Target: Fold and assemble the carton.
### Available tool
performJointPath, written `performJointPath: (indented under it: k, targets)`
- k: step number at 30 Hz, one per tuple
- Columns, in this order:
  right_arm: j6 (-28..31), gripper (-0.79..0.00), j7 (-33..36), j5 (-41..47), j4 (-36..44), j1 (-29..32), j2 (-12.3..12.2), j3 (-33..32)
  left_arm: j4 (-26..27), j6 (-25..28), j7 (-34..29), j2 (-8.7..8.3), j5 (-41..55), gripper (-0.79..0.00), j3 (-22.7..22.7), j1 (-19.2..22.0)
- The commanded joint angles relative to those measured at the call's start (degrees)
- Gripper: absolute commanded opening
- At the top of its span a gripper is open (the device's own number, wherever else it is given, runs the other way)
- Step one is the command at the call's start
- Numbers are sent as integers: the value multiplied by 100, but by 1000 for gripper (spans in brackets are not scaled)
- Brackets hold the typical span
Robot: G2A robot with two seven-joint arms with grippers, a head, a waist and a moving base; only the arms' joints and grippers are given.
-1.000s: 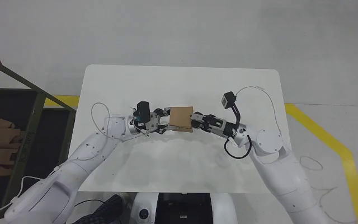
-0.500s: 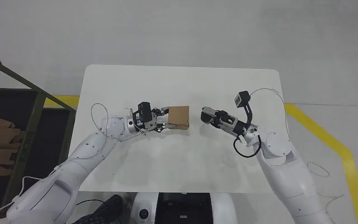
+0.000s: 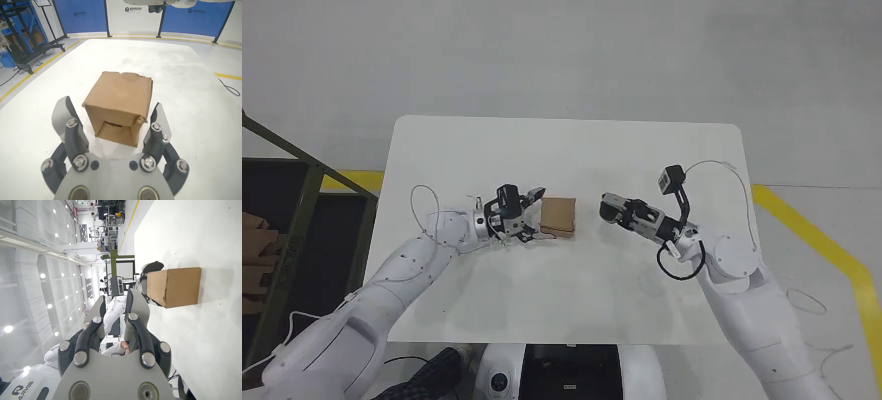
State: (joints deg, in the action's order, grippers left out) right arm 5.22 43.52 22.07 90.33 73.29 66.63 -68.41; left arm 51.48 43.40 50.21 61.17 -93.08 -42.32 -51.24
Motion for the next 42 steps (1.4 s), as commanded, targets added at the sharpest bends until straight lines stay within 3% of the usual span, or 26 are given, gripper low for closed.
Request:
performJointPath:
  k: [1, 5, 11, 17, 25, 32, 33, 36, 42]
  targets:
    - [19, -579, 48, 47, -95, -68, 9, 28, 72, 224, 225, -21, -3, 0, -5, -22]
    - [93, -579, 109, 142, -279, -194, 27, 64, 503, 508, 561, -136, 380, 0, -119, -170]
    - [366, -576, 194, 260, -693, -476, 67, 122, 1197, 555, 513, -519, 1160, 0, -803, -389]
    - [1121, -551, 75, 167, -1326, -914, 128, 157, 961, 662, 164, -773, 1581, 0, -1614, -438]
    - [2171, -551, -800, -378, -2313, -1488, 210, 101, 959, 397, -663, -864, 2359, 0, -2247, -596]
    - [2488, -376, -1874, -1686, -2868, -1809, 226, 56, 1059, 234, -1461, -934, 2956, 0, -2730, -775]
    - [2485, -191, -2014, -1848, -2903, -1826, 229, 58, 1095, 234, -1602, -946, 3041, 0, -2799, -800]
    - [2462, 0, -2412, -2306, -2959, -1834, 222, 16, 1202, 226, -1996, -977, 3327, 0, -2990, -912]
    - [2421, 0, -3287, -3237, -2816, -1668, 164, -219, 1396, 176, -2724, -1026, 3820, 0, -3317, -1108]
